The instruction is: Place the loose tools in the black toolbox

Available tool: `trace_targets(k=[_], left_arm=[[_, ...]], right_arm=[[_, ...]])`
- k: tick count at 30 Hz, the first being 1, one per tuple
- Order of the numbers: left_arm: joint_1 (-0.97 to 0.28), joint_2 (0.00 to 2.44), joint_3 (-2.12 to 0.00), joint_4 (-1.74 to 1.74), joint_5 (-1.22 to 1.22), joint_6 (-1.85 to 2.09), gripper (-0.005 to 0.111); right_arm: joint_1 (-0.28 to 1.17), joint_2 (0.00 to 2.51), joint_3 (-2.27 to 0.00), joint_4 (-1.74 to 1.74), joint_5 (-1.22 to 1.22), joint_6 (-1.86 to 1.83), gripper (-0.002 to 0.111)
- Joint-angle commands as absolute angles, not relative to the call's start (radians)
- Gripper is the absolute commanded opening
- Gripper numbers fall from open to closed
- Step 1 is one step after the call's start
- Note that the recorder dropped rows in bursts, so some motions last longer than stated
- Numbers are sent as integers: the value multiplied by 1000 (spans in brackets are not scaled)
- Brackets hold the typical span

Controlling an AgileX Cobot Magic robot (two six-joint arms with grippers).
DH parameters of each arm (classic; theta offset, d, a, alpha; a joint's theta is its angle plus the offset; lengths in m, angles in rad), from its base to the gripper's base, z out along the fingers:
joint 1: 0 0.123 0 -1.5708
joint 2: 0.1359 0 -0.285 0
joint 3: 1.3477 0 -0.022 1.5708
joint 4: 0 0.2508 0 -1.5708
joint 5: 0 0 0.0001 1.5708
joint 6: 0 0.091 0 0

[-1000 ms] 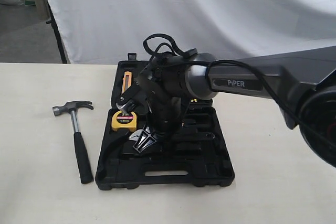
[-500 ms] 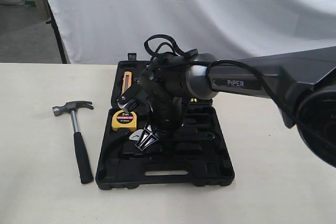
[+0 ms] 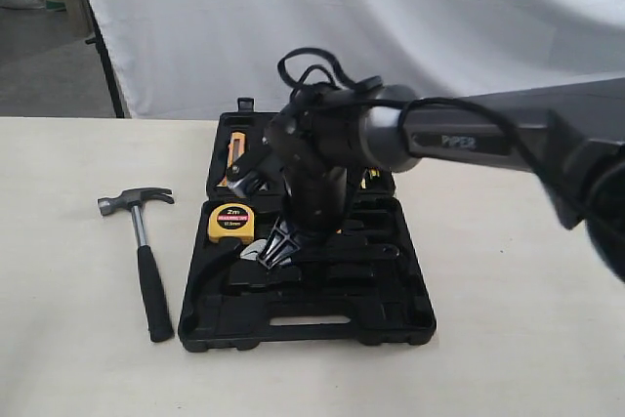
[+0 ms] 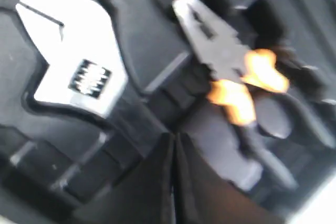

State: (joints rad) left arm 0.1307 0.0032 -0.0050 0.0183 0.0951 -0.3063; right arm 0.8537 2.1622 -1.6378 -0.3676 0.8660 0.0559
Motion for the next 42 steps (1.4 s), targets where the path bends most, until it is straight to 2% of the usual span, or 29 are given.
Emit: trace_targets(k=[1,7,16,32,37,42], left_arm=[[156,0,-8,23,88,-311,1],[156,0,-8,23,88,-311,1],[156,0,-8,23,88,-311,1],[156,0,-8,23,88,-311,1],[156,0,-8,23,88,-311,1],[156,0,-8,23,88,-311,1]], right_arm=[[795,2057,-1635,-361,918,52,0],[724,2010,-1457,-338,872,-29,0],[689,2010,-1273,-338,645,-31,0],[691,1975,-1278,-307,587,-23,0],[691,1932,-1278,-153,522,-39,0],[720,1936,-1278,64,479,-242,0]])
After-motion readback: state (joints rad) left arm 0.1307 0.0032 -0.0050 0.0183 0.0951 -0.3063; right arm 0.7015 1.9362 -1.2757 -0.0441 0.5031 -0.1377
